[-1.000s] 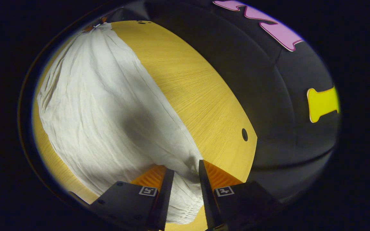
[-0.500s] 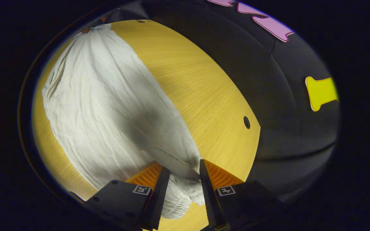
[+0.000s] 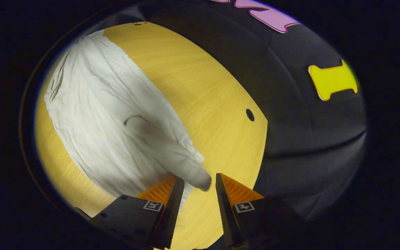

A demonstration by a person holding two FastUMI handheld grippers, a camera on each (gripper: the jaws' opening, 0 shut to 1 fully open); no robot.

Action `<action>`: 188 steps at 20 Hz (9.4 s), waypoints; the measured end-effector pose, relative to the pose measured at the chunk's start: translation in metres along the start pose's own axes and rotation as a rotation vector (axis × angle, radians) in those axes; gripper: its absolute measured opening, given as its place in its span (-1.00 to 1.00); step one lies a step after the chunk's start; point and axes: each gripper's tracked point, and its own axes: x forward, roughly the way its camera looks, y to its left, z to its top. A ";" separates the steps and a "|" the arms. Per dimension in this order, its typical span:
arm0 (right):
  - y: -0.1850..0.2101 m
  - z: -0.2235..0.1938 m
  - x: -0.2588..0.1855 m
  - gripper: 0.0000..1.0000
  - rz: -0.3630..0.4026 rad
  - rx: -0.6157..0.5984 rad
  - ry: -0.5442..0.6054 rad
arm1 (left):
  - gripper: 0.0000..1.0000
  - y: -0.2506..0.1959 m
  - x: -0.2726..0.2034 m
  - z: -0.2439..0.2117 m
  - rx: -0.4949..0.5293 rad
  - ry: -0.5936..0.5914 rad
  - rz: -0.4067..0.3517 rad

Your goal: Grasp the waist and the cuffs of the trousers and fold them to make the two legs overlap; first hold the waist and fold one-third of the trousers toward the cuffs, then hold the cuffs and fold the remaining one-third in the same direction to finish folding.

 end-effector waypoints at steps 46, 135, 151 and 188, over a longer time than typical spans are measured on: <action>0.081 0.012 -0.028 -0.85 0.225 1.859 -0.069 | 0.91 -0.145 -0.117 0.048 -1.679 -0.328 -0.468; 0.177 0.108 -0.086 -0.27 0.580 1.097 -0.124 | -0.89 -0.119 -0.122 0.112 -1.904 -0.543 -0.510; 0.132 0.031 -0.073 -0.27 0.473 1.284 -0.068 | -0.89 -0.075 -0.230 0.250 -1.349 -0.807 -0.425; 0.077 -0.081 -0.092 -0.28 0.356 1.509 -0.067 | -0.88 -0.257 -0.253 0.366 0.783 -0.660 0.034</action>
